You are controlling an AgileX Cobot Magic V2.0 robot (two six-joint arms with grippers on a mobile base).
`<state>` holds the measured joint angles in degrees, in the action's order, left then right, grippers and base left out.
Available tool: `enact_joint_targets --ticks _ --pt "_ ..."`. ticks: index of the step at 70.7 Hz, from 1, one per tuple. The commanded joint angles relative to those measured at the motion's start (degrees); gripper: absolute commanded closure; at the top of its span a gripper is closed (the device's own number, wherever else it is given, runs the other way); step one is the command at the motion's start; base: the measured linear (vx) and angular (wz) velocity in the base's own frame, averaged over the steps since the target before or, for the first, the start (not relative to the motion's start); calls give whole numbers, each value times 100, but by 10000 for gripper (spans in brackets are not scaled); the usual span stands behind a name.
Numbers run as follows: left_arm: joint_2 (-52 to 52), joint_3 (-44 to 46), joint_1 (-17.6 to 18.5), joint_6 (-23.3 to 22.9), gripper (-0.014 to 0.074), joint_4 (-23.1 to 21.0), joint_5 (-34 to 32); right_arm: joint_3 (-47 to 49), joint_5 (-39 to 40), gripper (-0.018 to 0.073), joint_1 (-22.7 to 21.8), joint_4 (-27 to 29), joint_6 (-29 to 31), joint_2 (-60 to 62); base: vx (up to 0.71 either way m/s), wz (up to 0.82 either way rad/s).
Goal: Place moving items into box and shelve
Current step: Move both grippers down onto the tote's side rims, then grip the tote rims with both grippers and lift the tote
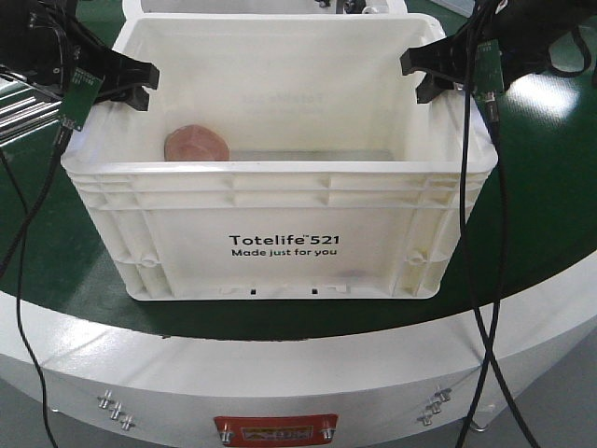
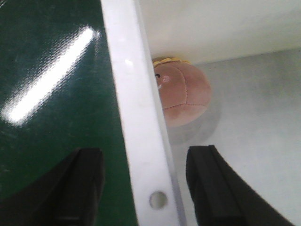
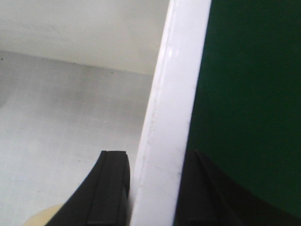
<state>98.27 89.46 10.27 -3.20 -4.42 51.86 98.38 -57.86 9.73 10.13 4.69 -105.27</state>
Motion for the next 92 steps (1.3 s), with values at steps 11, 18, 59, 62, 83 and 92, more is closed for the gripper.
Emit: enact_joint_targets --ticks 11,18,59,62,83,92 --pt "-174 157 -25 -66 281 -96 191 173 127 571 -24 128 110 289 0 0" --pt "-174 157 -25 -49 521 -96 294 173 127 571 -24 128 110 289 0 0" --pt "-260 349 -20 29 624 -185 231 180 202 571 -24 188 127 387 0 0" --pt "-290 403 -20 95 624 -272 234 180 221 571 -24 234 140 446 0 0" --pt "-487 786 -20 282 619 -691 356 180 296 571 -19 414 149 977 0 0" --pt "-614 836 -20 282 619 -692 413 180 278 571 -19 416 149 1194 0 0"
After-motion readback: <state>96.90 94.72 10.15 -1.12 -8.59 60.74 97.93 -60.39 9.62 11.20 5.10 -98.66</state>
